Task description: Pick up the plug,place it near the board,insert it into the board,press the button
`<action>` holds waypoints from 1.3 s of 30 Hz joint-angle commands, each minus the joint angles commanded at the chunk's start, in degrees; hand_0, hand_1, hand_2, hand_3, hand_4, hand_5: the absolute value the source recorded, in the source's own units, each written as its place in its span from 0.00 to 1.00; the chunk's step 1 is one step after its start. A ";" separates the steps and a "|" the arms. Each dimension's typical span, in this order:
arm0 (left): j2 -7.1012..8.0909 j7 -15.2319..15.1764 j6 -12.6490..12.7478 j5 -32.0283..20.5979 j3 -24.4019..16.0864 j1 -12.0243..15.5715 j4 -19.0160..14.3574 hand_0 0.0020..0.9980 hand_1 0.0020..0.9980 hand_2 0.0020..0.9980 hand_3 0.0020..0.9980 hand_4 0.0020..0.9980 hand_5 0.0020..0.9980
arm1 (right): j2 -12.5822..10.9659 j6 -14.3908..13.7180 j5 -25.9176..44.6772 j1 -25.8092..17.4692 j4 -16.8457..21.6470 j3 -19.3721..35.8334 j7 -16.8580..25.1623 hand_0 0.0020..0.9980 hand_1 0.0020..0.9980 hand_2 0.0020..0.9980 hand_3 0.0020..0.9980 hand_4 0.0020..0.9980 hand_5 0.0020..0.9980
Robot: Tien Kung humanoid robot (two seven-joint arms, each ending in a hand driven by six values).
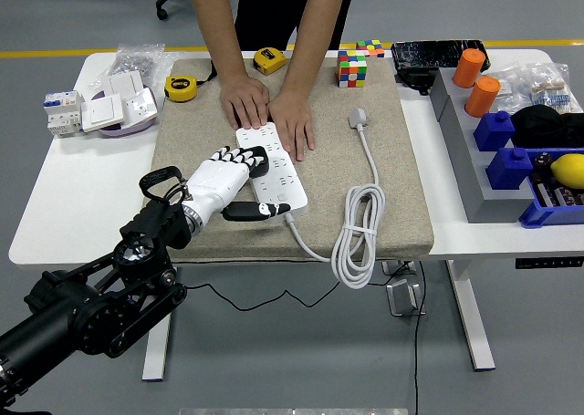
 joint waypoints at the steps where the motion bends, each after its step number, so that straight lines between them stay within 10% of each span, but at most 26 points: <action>1: -0.01 -0.04 0.01 -0.05 -0.10 -0.01 0.03 1.00 1.00 0.98 0.91 1.00 1.00 | 0.00 0.00 -0.05 0.01 0.00 0.02 0.00 0.97 0.91 0.86 0.86 1.00 0.92; 10: 0.47 -0.63 0.96 0.23 -1.20 0.29 -2.72 1.00 1.00 0.98 0.90 1.00 1.00 | -0.05 -0.05 -0.19 0.00 0.00 0.00 -0.04 0.97 0.91 0.86 0.86 1.00 0.92; 16: 1.30 -0.18 2.81 -4.74 -0.71 2.19 -12.96 1.00 1.00 0.97 0.90 1.00 1.00 | -0.17 -0.07 -0.38 -0.09 0.00 0.04 -0.08 0.97 0.91 0.86 0.86 1.00 0.92; 17: 1.37 0.39 2.65 -6.97 -0.22 2.62 -15.57 0.62 0.61 0.63 0.88 0.90 0.59 | -0.19 -0.08 -0.44 -0.11 0.00 0.07 -0.10 0.97 0.91 0.86 0.86 1.00 0.92; 22: 0.58 5.16 -4.91 -7.50 0.12 4.11 -26.06 0.62 0.61 0.63 0.88 0.90 0.59 | -0.15 -0.01 -0.49 -0.17 0.00 -0.05 -0.08 0.97 0.91 0.86 0.86 1.00 0.92; 23: 0.50 6.47 -7.11 -6.44 0.36 4.22 -27.64 0.19 0.09 0.21 0.91 0.61 0.24 | -0.14 0.01 -0.44 -0.18 0.00 -0.10 -0.04 0.97 0.91 0.86 0.86 1.00 0.92; 24: 0.48 7.26 -8.95 -6.07 0.48 4.24 -28.39 0.19 0.09 0.21 0.91 0.61 0.24 | -0.14 0.02 -0.41 -0.18 0.00 -0.13 -0.03 0.97 0.91 0.86 0.86 1.00 0.92; 30: 0.08 10.58 -15.52 -4.07 0.70 3.16 -26.17 0.14 0.06 0.18 0.92 0.53 0.16 | -0.18 0.06 -0.42 -0.05 0.00 -0.02 -0.05 0.97 0.91 0.86 0.86 1.00 0.92; 39: -0.73 12.74 -18.84 -1.70 0.25 2.38 -18.81 0.14 0.05 0.17 0.93 0.51 0.13 | -0.02 0.03 -0.47 -0.06 0.00 0.32 -0.05 0.97 0.91 0.86 0.86 1.00 0.92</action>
